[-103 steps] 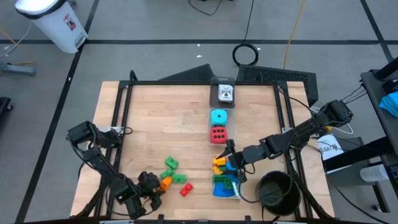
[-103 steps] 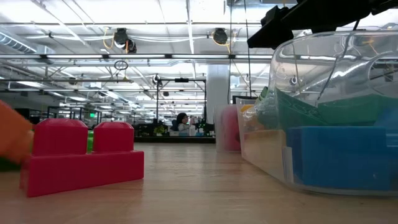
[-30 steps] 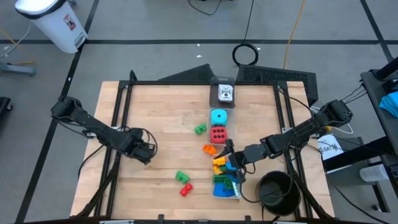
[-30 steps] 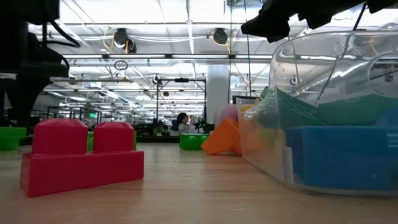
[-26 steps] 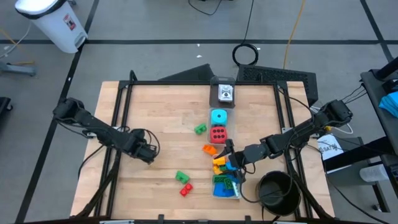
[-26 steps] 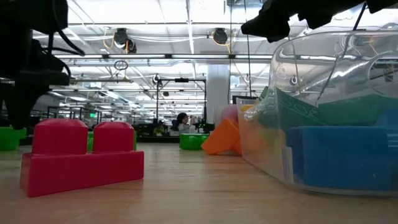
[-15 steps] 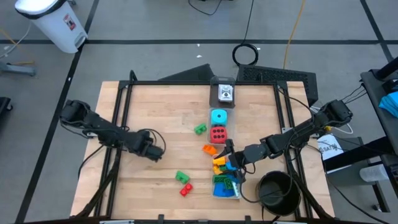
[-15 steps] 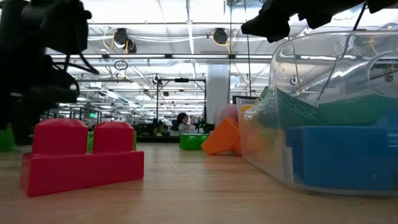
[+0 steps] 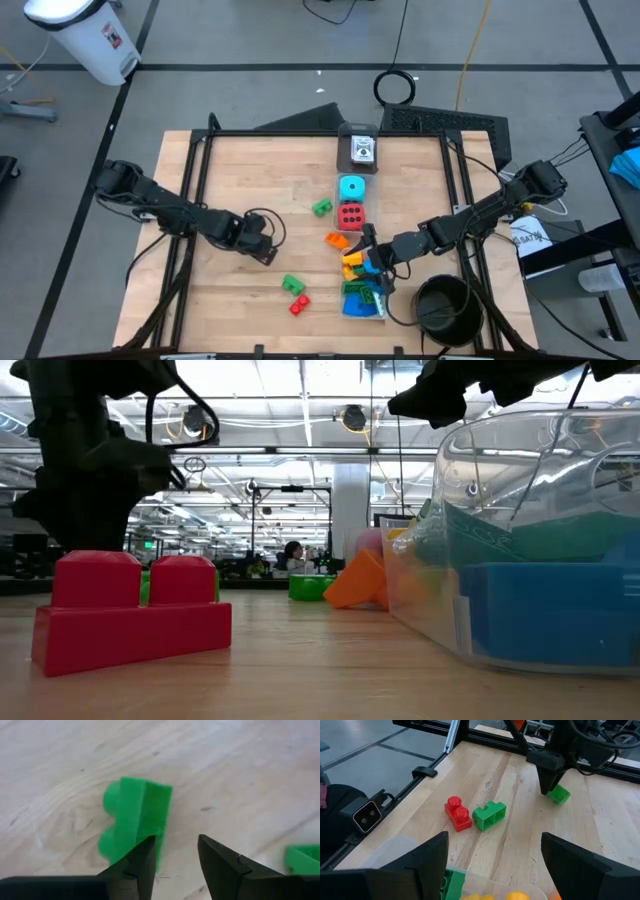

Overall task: Pick & Place Toys
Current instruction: Put the green 2 stud game piece into the bottom transparent bin

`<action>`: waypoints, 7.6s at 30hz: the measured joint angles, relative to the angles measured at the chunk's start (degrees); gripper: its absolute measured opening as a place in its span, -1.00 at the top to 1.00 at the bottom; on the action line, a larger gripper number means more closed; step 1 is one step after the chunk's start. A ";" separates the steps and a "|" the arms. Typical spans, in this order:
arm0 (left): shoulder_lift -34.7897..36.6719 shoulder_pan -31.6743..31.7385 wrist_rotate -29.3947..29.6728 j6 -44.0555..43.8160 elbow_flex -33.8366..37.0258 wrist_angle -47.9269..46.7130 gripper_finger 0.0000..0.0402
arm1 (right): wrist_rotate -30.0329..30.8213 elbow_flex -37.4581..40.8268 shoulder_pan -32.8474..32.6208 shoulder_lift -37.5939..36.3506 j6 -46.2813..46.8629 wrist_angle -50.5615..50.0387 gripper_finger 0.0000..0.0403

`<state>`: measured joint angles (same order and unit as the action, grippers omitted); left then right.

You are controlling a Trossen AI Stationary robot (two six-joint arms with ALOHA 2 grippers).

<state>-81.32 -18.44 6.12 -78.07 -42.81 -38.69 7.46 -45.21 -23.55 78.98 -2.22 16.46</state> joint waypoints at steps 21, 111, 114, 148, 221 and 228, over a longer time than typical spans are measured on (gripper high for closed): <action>2.03 3.01 0.92 7.74 -2.53 -10.57 -0.58 | 0.00 0.00 0.00 0.00 0.02 -0.06 -0.41; 1.95 -2.17 8.73 41.93 1.66 52.09 1.00 | 7.26 -7.88 3.65 25.03 -38.18 39.81 -0.38; 1.95 -2.10 8.80 42.00 1.66 52.38 1.00 | 7.23 -8.71 3.67 25.07 -38.32 39.09 -0.28; 1.92 -1.81 7.93 40.89 1.69 50.31 0.20 | -10.58 -7.63 -6.86 0.31 13.03 -20.63 0.28; -6.97 -10.08 22.59 68.36 1.69 60.45 0.14 | 4.75 0.32 -4.04 0.57 -2.95 9.33 -0.30; -8.66 -7.88 21.79 74.80 1.66 74.60 0.14 | 4.79 4.74 1.16 0.59 0.80 20.93 -0.30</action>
<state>-89.98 -26.32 27.91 -3.28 -41.15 35.90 12.25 -40.47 -22.39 79.57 -1.42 37.38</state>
